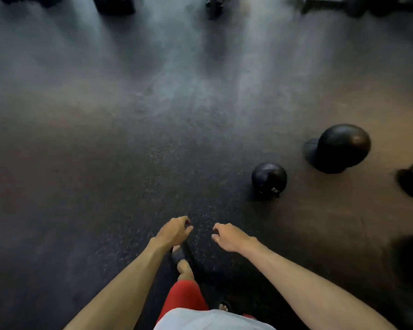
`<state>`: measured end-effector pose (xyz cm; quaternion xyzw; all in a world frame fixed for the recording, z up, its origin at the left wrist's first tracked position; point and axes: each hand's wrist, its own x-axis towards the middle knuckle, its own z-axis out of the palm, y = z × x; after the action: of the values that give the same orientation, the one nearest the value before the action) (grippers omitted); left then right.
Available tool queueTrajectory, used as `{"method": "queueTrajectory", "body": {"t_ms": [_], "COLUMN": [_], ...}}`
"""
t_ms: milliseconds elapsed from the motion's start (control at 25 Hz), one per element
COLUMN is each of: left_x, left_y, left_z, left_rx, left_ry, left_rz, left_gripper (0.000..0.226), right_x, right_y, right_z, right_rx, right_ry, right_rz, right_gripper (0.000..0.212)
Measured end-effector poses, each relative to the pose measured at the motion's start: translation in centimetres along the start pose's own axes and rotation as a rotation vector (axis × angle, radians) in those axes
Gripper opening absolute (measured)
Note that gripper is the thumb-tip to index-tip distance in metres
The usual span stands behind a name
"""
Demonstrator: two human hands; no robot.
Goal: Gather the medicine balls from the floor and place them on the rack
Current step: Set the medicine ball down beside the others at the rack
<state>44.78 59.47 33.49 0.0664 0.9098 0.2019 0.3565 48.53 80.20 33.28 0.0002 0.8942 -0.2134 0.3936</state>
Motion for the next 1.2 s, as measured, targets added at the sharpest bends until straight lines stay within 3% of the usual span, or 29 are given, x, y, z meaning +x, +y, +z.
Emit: {"method": "queueTrajectory", "body": {"t_ms": [240, 560, 960, 1200], "left_x": [18.5, 36.2, 54.7, 62.4], "left_y": [6.9, 17.3, 35.5, 50.2], "left_z": [-9.8, -21.1, -25.6, -23.9], "left_rx": [0.143, 0.401, 0.743, 1.000], "left_ry": [-0.051, -0.210, -0.367, -0.522], "left_rz": [0.212, 0.486, 0.696, 0.846], "left_gripper": [0.029, 0.030, 0.026, 0.027], "right_x": [10.7, 18.4, 29.3, 29.0], "right_y": [3.6, 6.3, 17.9, 26.3], "right_z": [-12.6, -27.2, -39.5, -44.1], "right_rx": [0.222, 0.489, 0.834, 1.097], "right_ry": [0.162, 0.326, 0.447, 0.586], "right_rz": [0.203, 0.440, 0.576, 0.744], "right_gripper": [0.039, 0.038, 0.040, 0.039]}}
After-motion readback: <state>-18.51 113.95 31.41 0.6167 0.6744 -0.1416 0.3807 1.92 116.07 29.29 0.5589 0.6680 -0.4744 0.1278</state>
